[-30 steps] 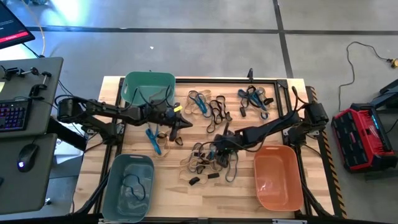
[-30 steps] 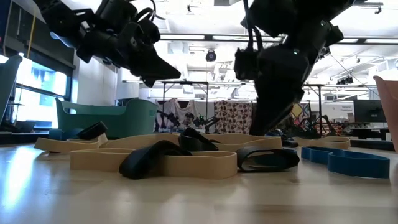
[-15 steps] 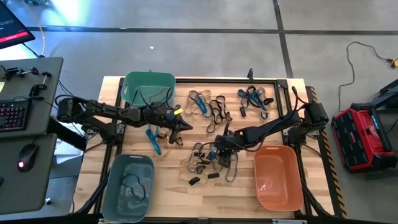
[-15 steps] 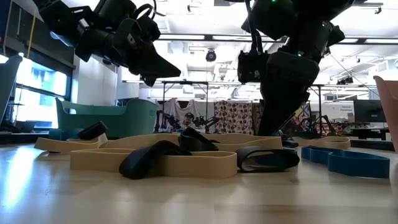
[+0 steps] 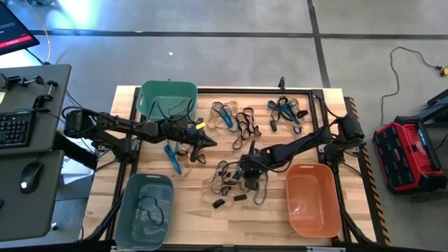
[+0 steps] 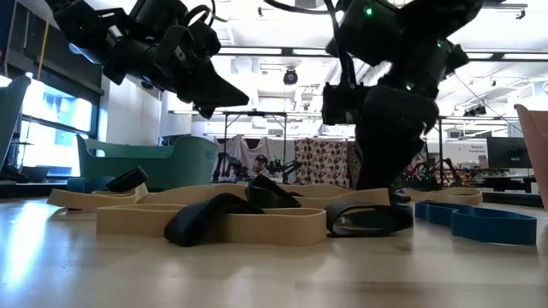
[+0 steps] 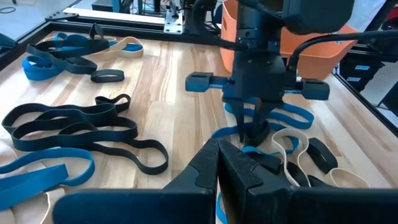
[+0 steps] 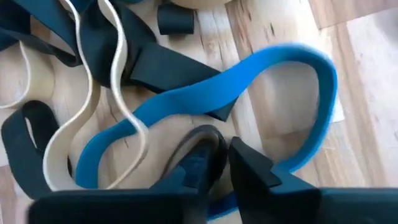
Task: Sort rubber bands into baskets
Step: Put the black rubber band into the orange bin
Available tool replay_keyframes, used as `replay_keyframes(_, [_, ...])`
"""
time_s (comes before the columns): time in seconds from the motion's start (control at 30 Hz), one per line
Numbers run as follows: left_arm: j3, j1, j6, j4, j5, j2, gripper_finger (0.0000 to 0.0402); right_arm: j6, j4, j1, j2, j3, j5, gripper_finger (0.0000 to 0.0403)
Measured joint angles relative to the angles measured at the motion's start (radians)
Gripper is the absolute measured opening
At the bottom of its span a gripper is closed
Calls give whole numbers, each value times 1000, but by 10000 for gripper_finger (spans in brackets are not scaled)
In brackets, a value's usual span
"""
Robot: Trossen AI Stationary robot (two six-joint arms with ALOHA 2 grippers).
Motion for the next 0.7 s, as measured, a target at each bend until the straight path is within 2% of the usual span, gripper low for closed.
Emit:
replay_keyframes(0.13, [0, 0, 0, 0, 0, 0, 0, -30, -102, 0, -2, 89, 3, 5])
replay_keyframes(0.47, [0, -8, 7, 50, 1, 0, 0, -59, -474, 32, -2, 379, 50, 2])
replay_keyframes(0.7, [0, -25, 9, 56, 2, 0, 0, 58, -739, 115, -4, 549, 53, 1])
